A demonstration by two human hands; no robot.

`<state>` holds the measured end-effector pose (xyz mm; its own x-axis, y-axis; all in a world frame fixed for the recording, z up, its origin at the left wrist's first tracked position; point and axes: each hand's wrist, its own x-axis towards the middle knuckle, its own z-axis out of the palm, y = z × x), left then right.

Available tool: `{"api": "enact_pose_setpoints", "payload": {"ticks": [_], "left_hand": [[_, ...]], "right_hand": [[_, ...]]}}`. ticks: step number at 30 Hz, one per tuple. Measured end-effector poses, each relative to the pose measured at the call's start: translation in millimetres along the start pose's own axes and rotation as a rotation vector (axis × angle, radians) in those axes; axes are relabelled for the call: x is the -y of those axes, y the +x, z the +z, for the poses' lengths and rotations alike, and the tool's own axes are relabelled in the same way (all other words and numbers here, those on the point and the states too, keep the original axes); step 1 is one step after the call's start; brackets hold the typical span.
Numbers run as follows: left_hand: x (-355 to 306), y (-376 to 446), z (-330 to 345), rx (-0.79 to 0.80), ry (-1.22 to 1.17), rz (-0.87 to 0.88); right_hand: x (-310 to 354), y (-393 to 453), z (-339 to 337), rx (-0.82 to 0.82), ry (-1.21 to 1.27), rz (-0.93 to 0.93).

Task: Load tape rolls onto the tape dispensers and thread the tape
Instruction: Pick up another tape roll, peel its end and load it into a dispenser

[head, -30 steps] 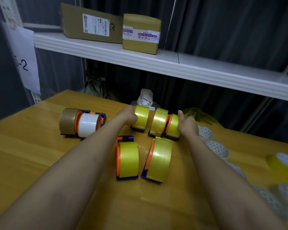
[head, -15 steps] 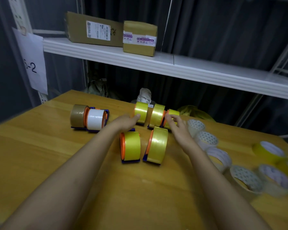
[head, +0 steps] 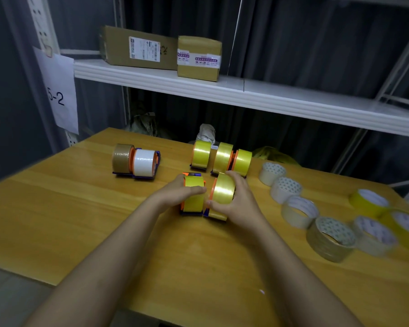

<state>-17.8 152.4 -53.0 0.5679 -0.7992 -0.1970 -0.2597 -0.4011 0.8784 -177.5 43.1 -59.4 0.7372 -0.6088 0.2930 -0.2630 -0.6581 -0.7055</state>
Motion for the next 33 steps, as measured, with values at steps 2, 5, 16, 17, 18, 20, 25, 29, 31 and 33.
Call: {"api": "enact_pose_setpoints", "payload": {"ticks": [2,5,16,17,18,20,25,29,31,33], "left_hand": [[-3.5,2.7,3.1,0.001,-0.016,0.023],[-9.4,7.8,7.1,0.003,-0.024,0.045],[-12.5,30.4,16.7,0.035,0.021,0.043],[-12.2,31.5,18.0,0.040,0.014,0.041],[-13.2,31.2,18.1,0.042,0.007,0.035],[-13.3,32.3,18.6,0.033,0.000,0.023],[-16.9,26.1,18.4,-0.015,-0.035,0.048],[-16.2,21.6,1.0,-0.498,0.031,0.176],[-8.1,23.3,-14.7,-0.664,0.175,0.174],[1.0,25.4,-29.0,-0.741,0.335,0.135]], "right_hand": [[-2.5,-3.4,2.9,-0.015,-0.036,-0.049],[-6.2,-3.8,2.4,-0.051,-0.064,-0.073],[-9.8,20.2,-31.2,0.059,-0.038,0.120],[-11.1,22.8,-33.6,0.069,-0.017,0.138],[-11.5,25.1,-35.7,0.082,0.001,0.152],[-11.7,27.3,-38.9,0.122,0.038,0.175],[-6.8,22.2,-40.4,0.079,0.001,0.172],[10.7,19.2,-35.7,-0.114,-0.158,-0.029],[24.0,22.0,-29.8,-0.136,-0.214,-0.136],[34.8,27.5,-21.0,-0.115,-0.253,-0.197]]}}
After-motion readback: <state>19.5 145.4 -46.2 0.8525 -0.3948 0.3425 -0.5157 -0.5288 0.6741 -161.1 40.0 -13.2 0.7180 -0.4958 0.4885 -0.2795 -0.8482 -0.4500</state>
